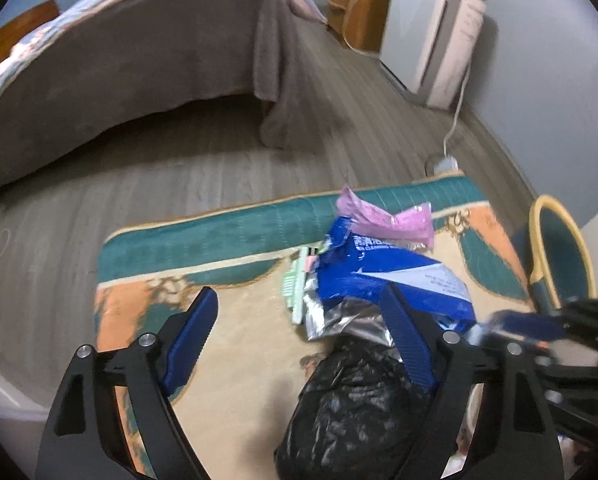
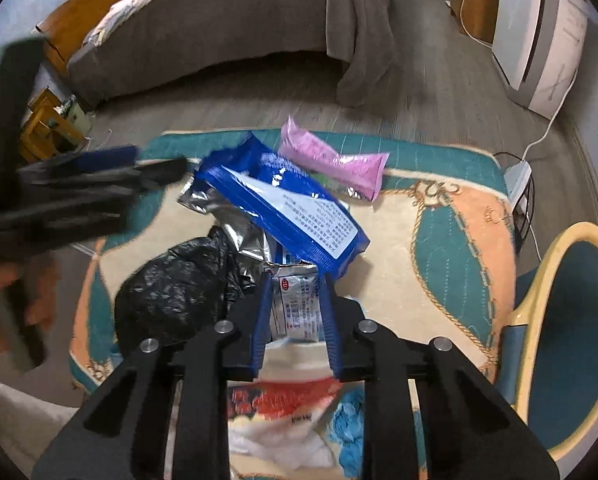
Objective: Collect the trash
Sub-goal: 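Grasp the white-red packet with the right tool while the left grasps the wipes packet, then drop the white-red packet into the teal bin while the left tool drops the wipes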
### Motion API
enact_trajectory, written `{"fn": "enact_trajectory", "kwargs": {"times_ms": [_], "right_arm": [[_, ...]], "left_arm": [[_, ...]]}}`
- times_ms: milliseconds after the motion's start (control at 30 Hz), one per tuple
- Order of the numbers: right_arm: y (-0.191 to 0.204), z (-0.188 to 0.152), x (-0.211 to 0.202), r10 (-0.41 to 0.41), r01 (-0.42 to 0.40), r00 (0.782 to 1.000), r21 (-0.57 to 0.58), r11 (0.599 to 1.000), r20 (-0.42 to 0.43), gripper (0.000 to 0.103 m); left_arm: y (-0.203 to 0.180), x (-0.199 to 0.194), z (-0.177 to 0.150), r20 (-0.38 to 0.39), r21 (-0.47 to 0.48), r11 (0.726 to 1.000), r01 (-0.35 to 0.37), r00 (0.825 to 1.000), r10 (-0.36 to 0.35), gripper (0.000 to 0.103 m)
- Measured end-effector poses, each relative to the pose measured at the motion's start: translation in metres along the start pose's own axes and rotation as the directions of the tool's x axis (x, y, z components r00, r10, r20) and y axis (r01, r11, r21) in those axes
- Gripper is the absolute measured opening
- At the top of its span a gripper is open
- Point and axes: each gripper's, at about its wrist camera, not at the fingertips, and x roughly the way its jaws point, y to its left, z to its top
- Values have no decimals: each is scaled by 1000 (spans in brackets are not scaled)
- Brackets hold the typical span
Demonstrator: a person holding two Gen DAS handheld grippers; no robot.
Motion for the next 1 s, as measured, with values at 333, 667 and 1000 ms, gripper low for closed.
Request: {"fn": "enact_trajectory", "kwargs": {"times_ms": [333,667,1000], "right_arm": [[-12,0,-5,22,-20,999,73,997,-30,23],[-19,2,-19,20,-20,1000,87,996,0,23],[-48,14,-101,-23,3,982,107,994,187,23]], "left_arm": [[1,60,22,-140,-34,998,56,988,-61,48],[-6,36,14,-102,71,997,-12,995,20,26],[-12,-67,37,139,71,993,-97,987,87,26]]}}
